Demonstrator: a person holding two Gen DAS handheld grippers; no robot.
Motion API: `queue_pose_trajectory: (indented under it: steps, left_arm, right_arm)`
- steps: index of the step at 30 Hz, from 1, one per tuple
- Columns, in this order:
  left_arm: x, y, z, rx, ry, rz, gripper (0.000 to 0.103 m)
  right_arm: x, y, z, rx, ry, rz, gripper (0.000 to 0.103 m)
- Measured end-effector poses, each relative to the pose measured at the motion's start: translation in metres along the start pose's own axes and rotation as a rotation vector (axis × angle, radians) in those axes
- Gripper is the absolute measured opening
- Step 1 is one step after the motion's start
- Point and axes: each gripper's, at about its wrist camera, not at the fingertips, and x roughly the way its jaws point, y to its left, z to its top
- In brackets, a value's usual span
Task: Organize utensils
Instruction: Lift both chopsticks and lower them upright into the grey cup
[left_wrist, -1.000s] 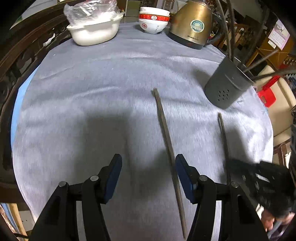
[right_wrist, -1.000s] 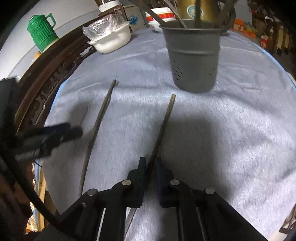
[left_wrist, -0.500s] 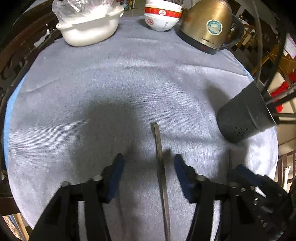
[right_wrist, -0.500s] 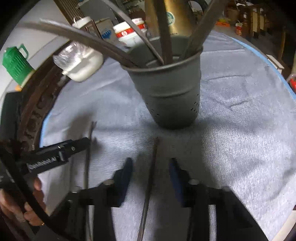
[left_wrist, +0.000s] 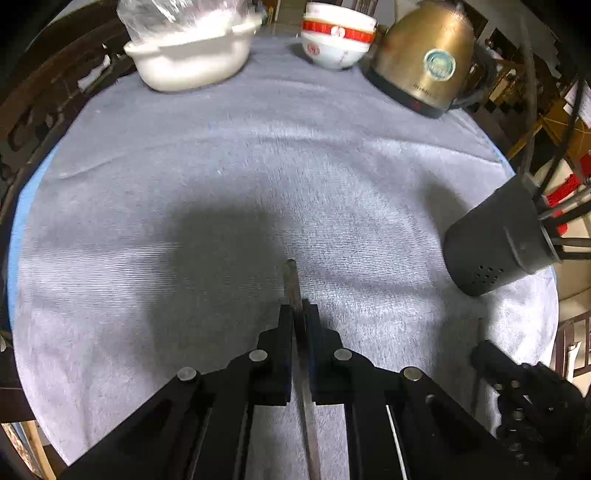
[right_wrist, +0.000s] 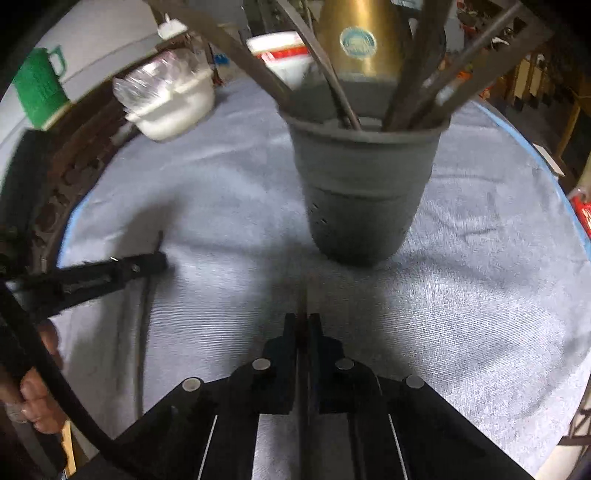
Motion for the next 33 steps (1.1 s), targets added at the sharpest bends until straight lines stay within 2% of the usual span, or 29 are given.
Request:
queue_pose_trajectory:
  steps: [7, 14, 23, 29, 33]
  left_arm:
    - [-0.068, -0.001, -0.008, 0.003, -0.146, -0.039, 0.005]
    - [-0.137, -0.011, -0.015, 0.042, -0.31, -0.085, 0.005]
    - [-0.199, -0.026, -0.029, 0.074, -0.452, -0.126, 0.005]
    - [-0.227, -0.039, -0.028, 0.112, -0.523, -0.137, 0.005]
    - [-0.242, -0.047, -0.026, 0.132, -0.557, -0.138, 0.005]
  right_arm:
    - [-0.064, 0.001, -0.001, -0.032, -0.164, 0.088, 0.006]
    - [-0.131, 0.002, -0.002, -0.043, -0.368, 0.146, 0.006]
    - [-0.191, 0.0, -0.006, -0.016, -0.58, 0.192, 0.006]
    - [-0.21, -0.003, -0.004, -0.036, -0.634, 0.193, 0.006]
    - [-0.226, -0.008, 0.0, -0.04, -0.702, 0.189, 0.006]
